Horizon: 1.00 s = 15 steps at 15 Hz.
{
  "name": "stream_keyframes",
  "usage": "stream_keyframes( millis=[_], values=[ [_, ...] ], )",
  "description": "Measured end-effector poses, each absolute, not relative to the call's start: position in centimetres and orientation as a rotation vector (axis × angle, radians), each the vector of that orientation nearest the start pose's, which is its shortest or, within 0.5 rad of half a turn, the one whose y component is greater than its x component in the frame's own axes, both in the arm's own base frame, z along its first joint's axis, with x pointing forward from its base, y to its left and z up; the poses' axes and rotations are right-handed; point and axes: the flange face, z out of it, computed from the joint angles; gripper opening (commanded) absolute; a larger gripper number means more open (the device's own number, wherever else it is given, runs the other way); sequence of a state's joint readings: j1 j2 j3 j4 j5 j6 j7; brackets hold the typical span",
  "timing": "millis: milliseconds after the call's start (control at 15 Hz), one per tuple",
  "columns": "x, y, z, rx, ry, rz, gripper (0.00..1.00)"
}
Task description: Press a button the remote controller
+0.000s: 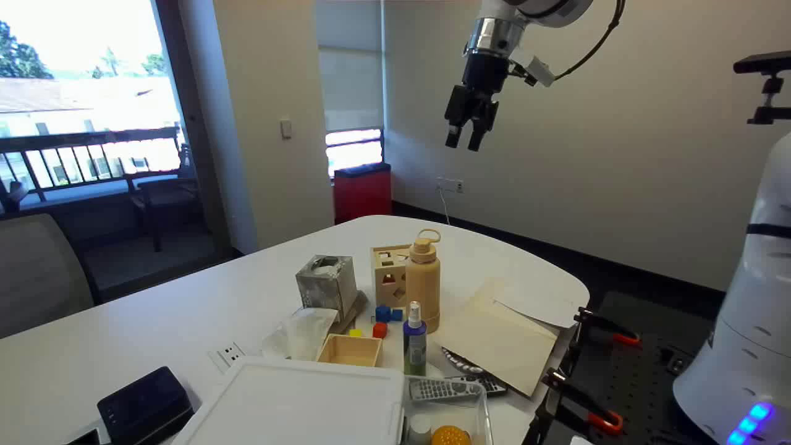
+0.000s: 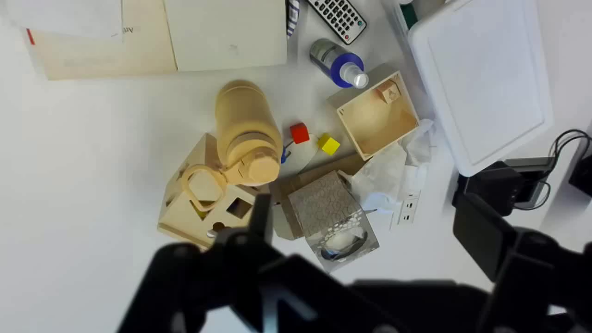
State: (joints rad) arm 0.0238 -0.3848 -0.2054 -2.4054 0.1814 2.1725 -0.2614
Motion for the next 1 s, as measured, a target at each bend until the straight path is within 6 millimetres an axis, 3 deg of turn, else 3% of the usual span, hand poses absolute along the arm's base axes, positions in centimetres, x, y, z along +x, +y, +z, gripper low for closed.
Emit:
stream_keyframes(
  millis=[267, 400, 667, 1000],
  values=[
    [43.8, -7.8, 46.3, -2.934, 0.028, -0.266, 1.00],
    [44.2, -7.8, 44.1, -2.946, 0.082, -0.264, 1.00],
    [44.2, -6.4, 35.7, -2.992, 0.176, -0.233, 1.00],
    [42.2, -1.8, 25.1, -3.016, 0.262, -0.138, 1.00]
  ],
)
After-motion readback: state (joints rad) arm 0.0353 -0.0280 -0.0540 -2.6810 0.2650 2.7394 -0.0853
